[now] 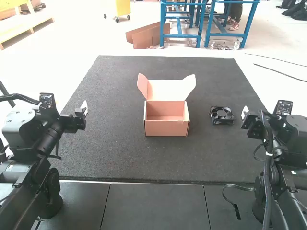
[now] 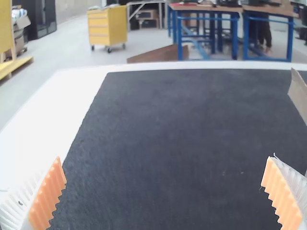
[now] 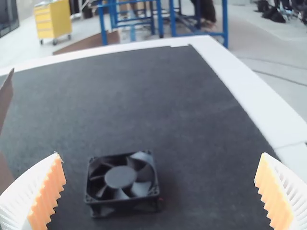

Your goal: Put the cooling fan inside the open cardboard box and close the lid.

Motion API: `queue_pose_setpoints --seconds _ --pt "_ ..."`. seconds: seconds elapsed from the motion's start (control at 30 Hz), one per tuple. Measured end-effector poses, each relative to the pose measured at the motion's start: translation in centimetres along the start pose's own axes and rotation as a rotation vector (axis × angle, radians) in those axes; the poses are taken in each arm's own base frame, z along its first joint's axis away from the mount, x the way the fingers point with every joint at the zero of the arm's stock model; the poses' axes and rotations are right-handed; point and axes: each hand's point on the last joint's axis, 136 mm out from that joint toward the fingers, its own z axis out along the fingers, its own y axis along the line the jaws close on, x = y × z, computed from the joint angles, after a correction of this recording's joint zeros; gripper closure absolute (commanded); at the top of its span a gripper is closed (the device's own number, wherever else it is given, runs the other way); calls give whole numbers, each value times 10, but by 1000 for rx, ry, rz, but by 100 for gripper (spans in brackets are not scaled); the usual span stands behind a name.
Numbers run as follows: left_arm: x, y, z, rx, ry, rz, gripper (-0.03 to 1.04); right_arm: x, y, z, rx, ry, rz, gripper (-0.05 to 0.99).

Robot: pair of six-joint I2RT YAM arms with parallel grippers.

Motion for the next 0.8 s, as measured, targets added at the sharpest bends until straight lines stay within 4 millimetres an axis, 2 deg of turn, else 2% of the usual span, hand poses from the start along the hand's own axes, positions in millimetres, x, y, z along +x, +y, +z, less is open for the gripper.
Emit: queue_pose_setpoints --seconds 0.23,0.3,0.37,0.43,0.57,0.7,0.8 --pt "-11 0 0 -2 -44 1 4 -4 1 0 -4 -14 10 2" --pt "-32 2 -2 -9 -129 3 4 -19 2 -1 -9 -76 6 2" --pt "-48 3 -5 -17 -195 3 4 -43 4 -4 -15 -174 1 2" --pt "-50 5 -5 -26 -203 3 4 -57 4 -7 -16 -232 -2 2" --pt "-54 6 -6 -34 -204 2 4 -60 4 -8 -13 -234 -2 2" --pt "-83 8 -12 -39 -243 2 4 -89 6 -16 -16 -273 -4 2" --pt "-101 9 -9 -42 -226 2 4 -113 6 -16 -6 -281 -3 2"
